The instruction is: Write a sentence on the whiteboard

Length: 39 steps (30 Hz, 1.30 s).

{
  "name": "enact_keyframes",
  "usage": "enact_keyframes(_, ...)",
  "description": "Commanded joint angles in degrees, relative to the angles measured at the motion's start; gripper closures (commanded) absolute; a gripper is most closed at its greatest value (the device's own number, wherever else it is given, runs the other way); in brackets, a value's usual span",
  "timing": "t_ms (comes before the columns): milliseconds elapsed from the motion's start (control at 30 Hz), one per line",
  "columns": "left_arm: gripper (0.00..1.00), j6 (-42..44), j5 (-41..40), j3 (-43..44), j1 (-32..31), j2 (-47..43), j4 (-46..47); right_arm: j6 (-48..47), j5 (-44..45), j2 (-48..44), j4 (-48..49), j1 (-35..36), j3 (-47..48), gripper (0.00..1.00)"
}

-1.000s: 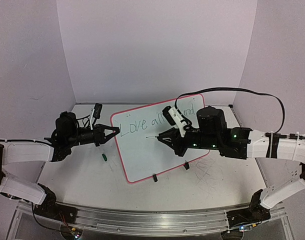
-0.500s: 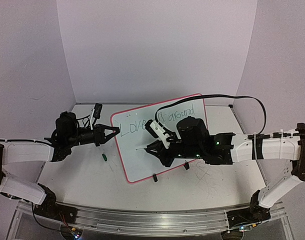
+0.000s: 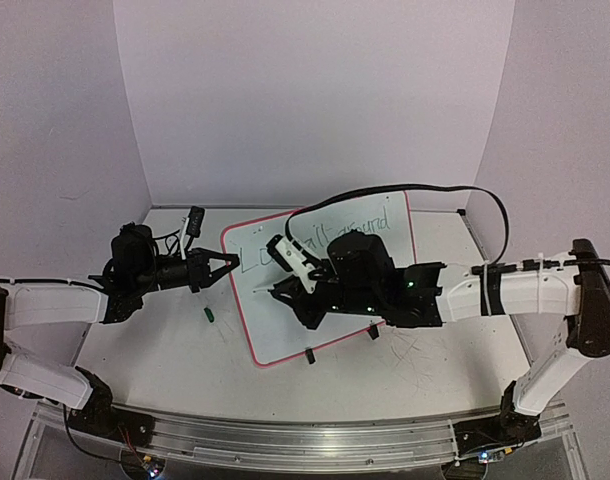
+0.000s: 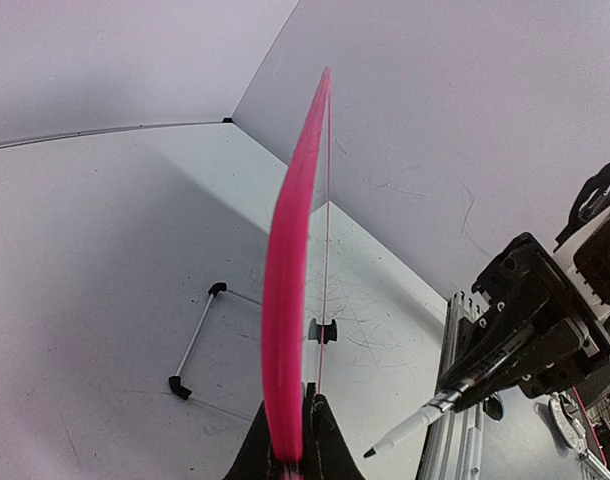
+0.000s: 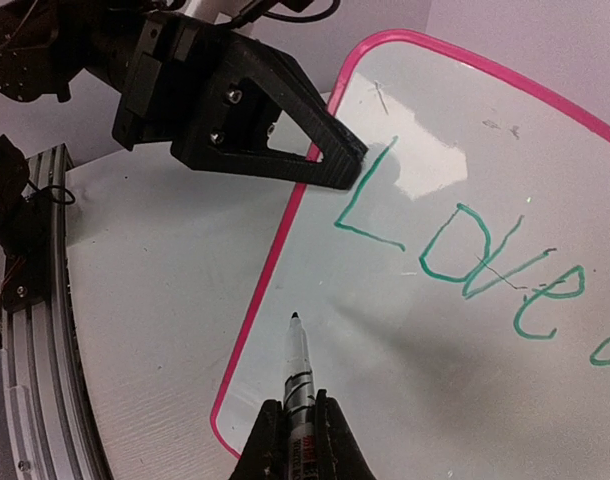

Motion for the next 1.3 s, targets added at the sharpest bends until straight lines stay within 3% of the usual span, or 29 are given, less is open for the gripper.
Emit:
enact_keyframes(0,1.0,4.07,-3.13,-0.21,-0.04,0.99,-4.54,-0.51,2.27,1.5,1.95,0.62,2.64,1.0)
enact_keyframes(1267,1.0,5.03,-3.19,-0.1,-0.04,1.37,-4.84,1.64,5.89,5.39,-0.49,1.33,2.68,1.0)
